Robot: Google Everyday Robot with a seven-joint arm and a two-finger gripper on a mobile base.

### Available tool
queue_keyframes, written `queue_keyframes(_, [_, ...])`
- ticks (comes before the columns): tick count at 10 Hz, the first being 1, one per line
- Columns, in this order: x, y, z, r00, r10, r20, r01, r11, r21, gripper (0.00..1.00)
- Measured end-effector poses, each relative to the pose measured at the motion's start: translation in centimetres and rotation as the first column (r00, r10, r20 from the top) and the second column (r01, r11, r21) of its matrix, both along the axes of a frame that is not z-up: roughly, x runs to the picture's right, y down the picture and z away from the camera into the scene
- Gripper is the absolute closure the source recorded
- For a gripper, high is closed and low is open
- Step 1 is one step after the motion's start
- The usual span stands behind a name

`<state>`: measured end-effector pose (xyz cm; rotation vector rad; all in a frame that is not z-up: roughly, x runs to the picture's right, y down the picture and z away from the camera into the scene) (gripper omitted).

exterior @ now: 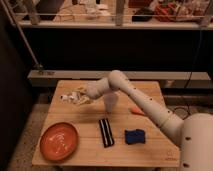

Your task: Stand the bottle upright

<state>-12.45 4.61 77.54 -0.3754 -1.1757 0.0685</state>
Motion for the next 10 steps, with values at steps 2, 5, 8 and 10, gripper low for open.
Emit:
queue_keyframes(2, [3.6,-0.5,-2.3,0.995,0.099,0.028,-0.100,0.9947,0.023,0.94])
queue_keyframes(5, [8.0,-0.3,-4.6,0.968,0.238,0.078,-0.242,0.9697,0.035,0.94])
queue_keyframes(8, [10.0,0.4,-6.0,0.930,0.334,0.153,-0.342,0.9391,0.030,0.94])
queue_keyframes(10, [12.4,1.1,-6.9,0.898,0.399,0.186,-0.411,0.9113,0.026,0.94])
